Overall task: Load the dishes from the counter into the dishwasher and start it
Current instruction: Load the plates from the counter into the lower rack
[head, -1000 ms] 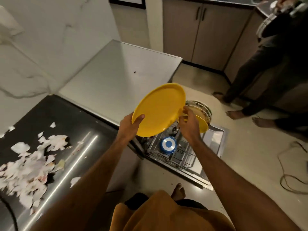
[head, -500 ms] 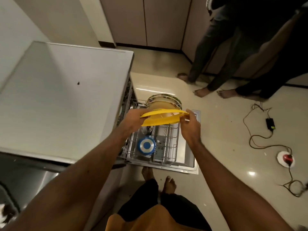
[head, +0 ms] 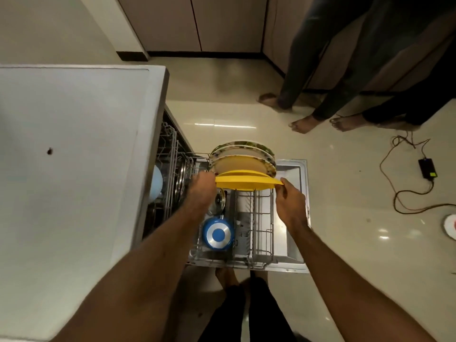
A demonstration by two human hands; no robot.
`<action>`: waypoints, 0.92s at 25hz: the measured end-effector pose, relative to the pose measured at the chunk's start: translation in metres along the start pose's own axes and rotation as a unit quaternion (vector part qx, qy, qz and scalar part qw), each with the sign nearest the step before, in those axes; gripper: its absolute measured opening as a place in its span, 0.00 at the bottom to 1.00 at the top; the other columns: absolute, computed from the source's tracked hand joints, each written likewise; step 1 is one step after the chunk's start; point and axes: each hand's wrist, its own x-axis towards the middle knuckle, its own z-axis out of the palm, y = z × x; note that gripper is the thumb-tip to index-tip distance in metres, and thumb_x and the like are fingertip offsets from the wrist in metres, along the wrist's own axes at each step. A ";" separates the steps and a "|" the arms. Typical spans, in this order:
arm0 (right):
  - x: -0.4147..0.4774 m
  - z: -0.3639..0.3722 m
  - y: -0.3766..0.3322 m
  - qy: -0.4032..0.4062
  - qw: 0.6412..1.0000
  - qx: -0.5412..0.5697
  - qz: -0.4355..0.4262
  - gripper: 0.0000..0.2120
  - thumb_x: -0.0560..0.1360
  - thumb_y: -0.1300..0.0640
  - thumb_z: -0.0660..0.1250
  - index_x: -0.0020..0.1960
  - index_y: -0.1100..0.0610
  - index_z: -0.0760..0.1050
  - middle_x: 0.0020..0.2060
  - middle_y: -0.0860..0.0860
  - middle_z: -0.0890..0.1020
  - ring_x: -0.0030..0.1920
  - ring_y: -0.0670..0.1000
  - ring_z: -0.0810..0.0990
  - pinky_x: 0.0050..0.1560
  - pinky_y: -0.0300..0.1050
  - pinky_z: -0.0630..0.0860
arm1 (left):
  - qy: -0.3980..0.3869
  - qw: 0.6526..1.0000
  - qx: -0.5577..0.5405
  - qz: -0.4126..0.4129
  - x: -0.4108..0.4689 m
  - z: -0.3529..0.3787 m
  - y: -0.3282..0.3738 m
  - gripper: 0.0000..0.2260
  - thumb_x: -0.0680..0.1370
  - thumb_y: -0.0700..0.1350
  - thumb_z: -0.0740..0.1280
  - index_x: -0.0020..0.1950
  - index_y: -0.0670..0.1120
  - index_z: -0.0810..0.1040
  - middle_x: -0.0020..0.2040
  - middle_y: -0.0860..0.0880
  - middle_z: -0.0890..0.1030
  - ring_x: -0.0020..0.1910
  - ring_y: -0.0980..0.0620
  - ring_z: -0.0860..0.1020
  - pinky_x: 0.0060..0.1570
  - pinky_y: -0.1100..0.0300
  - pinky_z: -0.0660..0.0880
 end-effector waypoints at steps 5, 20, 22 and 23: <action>0.030 0.041 0.049 -0.005 0.999 0.003 0.036 0.11 0.87 0.56 0.60 0.61 0.58 0.79 0.34 0.48 0.76 0.31 0.44 0.73 0.30 0.29 0.69 | 0.017 0.999 -0.026 -0.036 0.058 0.063 0.006 0.06 0.83 0.37 0.64 0.54 0.40 0.81 0.41 0.46 0.78 0.40 0.48 0.81 0.43 0.55 0.83; 0.071 0.083 0.092 -0.051 0.997 0.002 0.062 0.15 0.87 0.53 0.59 0.69 0.55 0.77 0.41 0.48 0.81 0.36 0.41 0.77 0.35 0.30 0.67 | 0.031 0.990 -0.120 -0.064 0.115 0.138 -0.005 0.10 0.84 0.37 0.62 0.62 0.42 0.79 0.47 0.45 0.80 0.41 0.51 0.81 0.43 0.55 0.83; 0.075 0.086 0.098 -0.059 0.996 0.000 0.071 0.15 0.87 0.53 0.59 0.69 0.57 0.77 0.43 0.50 0.81 0.37 0.40 0.76 0.37 0.32 0.68 | 0.028 0.989 -0.135 -0.053 0.117 0.141 -0.005 0.13 0.84 0.37 0.60 0.66 0.43 0.77 0.47 0.46 0.79 0.41 0.51 0.80 0.38 0.57 0.81; 0.077 0.088 0.101 -0.066 0.995 0.000 0.078 0.16 0.87 0.53 0.58 0.69 0.57 0.77 0.44 0.50 0.81 0.37 0.40 0.76 0.37 0.34 0.68 | 0.024 0.988 -0.147 -0.046 0.116 0.141 -0.005 0.14 0.84 0.36 0.59 0.68 0.44 0.75 0.47 0.46 0.78 0.41 0.51 0.79 0.36 0.58 0.79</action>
